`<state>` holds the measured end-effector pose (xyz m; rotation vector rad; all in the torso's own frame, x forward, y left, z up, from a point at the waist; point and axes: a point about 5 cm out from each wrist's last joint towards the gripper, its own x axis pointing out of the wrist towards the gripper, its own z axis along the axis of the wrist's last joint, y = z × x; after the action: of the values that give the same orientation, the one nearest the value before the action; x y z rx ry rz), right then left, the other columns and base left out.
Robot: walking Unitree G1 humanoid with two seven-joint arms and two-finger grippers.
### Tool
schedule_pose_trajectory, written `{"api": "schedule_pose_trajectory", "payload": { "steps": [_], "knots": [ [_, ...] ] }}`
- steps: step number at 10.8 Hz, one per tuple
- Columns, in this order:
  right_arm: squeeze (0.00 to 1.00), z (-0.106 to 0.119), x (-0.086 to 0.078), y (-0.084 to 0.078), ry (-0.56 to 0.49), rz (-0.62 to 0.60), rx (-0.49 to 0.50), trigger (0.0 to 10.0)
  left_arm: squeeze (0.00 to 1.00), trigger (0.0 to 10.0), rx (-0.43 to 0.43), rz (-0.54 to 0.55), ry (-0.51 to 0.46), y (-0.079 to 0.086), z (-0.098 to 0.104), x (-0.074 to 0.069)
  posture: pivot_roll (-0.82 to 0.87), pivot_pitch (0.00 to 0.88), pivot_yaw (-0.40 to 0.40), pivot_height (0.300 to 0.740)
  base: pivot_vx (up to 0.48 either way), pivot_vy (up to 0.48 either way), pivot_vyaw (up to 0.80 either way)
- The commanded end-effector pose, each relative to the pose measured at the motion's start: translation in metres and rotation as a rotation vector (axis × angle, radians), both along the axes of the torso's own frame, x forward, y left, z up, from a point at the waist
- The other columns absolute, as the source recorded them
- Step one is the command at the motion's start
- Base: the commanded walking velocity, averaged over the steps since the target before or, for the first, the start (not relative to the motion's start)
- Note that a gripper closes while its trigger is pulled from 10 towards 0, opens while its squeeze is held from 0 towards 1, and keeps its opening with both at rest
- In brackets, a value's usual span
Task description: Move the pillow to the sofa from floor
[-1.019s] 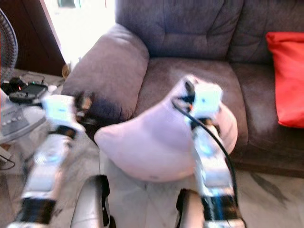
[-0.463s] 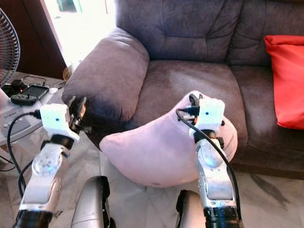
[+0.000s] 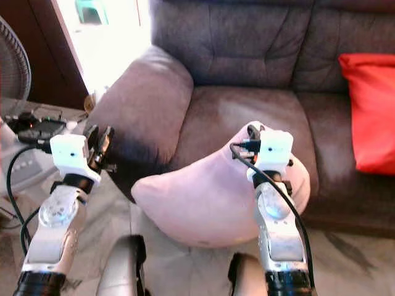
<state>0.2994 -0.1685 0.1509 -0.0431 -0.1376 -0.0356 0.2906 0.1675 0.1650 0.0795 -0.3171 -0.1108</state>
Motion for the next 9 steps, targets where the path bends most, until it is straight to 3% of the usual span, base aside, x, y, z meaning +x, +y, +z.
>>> {"api": "schedule_pose_trajectory", "payload": {
  "steps": [1,6,9],
  "knots": [
    [0.0,0.028,0.003,-0.002,-0.124,-0.014,0.001,10.0,0.0,10.0,-0.004,-0.001,-0.012,-0.001,0.005,0.002,0.07,0.0,-0.025,0.651,0.0,0.0,0.0],
    [0.0,0.035,0.008,0.001,-0.141,-0.004,0.012,10.0,0.0,10.0,-0.011,-0.004,-0.01,-0.004,0.006,0.005,0.08,0.0,-0.035,0.74,0.0,0.0,0.0],
    [0.0,0.04,0.011,0.0,-0.156,-0.005,0.009,10.0,0.0,10.0,-0.021,-0.002,-0.021,-0.006,0.009,0.007,0.08,0.0,-0.041,0.74,0.0,0.0,0.0]
  ]
}}
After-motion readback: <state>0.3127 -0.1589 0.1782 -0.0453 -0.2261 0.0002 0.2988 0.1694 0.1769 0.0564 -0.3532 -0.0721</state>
